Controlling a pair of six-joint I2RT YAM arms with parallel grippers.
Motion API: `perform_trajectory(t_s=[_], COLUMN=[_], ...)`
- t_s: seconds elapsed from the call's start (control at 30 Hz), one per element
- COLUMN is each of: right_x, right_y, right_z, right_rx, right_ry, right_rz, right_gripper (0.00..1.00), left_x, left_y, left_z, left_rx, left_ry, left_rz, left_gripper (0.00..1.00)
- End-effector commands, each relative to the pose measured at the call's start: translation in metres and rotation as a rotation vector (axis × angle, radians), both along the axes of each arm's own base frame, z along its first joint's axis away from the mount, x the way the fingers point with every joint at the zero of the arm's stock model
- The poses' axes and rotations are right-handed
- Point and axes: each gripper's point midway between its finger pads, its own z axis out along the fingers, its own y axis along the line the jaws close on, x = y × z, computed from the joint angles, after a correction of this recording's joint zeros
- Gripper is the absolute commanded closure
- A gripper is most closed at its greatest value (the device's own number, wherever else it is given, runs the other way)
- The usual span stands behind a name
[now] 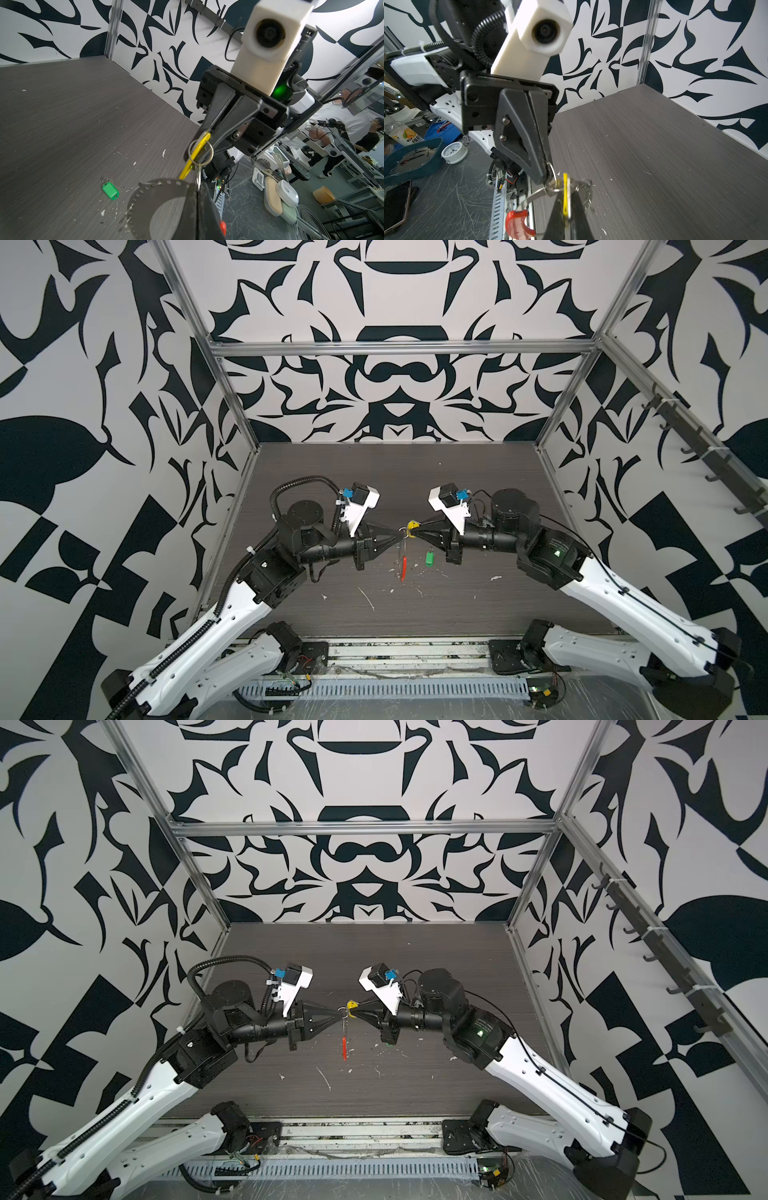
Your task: Remove the keys from the keyring
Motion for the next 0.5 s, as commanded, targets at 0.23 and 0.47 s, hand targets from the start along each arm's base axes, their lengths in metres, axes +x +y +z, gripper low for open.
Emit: perform_trajectory(t_s=[0.23,0.47], right_x=[-0.002,-0.003], right_y=[-0.010,-0.006], right_z=[0.024,0.012], right_rx=[0.054,0.078], right_ry=[-0.067,-0.017], right_rz=[-0.037,-0.021], right_gripper=[1.00,1.00], left_x=[-0.004,0.003], left_y=[0.010,0.016], left_z=[0.020,0.032], left_rx=[-0.030,-0.077], left_ry=[-0.038,-0.105], left_rz=[0.035,0.099], left_gripper=[1.00,1.00])
